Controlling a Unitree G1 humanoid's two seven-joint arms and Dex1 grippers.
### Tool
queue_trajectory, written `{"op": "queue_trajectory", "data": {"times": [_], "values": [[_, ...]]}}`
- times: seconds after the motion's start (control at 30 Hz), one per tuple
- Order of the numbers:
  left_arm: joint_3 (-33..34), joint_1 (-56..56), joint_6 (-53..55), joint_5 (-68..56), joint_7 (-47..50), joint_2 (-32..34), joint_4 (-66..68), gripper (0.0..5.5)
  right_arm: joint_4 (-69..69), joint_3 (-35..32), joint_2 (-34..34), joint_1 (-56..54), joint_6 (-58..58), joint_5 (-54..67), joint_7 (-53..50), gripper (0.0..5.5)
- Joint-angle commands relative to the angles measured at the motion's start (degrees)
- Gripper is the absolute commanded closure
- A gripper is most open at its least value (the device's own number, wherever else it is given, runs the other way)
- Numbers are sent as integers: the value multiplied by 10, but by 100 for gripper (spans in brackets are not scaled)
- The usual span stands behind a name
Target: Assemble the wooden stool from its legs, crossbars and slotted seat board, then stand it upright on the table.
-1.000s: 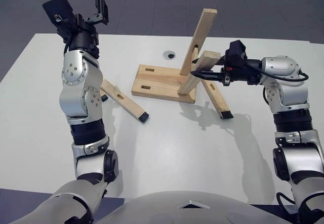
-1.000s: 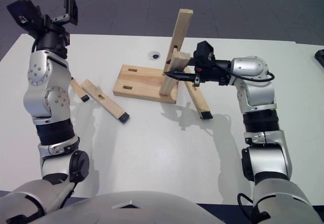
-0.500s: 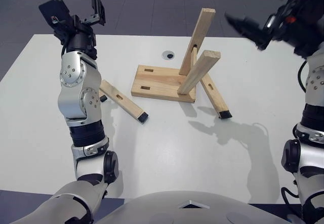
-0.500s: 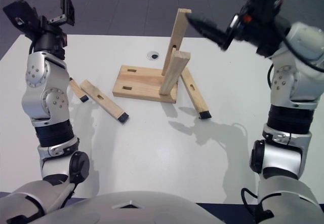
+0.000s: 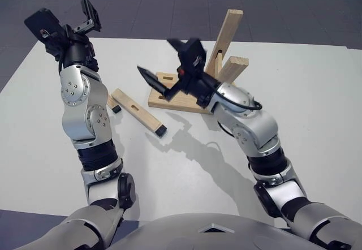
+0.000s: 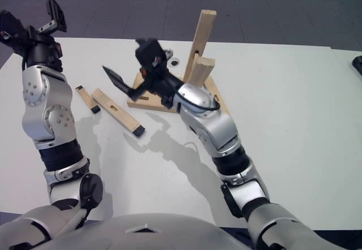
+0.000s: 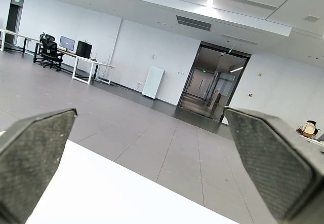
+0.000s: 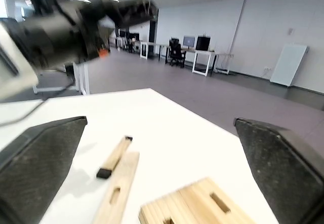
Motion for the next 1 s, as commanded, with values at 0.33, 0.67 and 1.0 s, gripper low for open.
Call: {"op": "queue_trajectory", "data": {"times": [0.33, 0.67, 1.0], "values": [[2, 14, -8, 9, 9, -6, 5, 10, 155, -67, -132, -87, -121, -88, 166, 11], [0, -10, 2, 5, 11, 1, 4, 10, 121, -73, 101, -120, 240, 6, 30, 11], [-18, -23, -7, 13, 10, -5, 22, 10, 175, -41, 99, -143, 239, -46, 21, 11]]}}
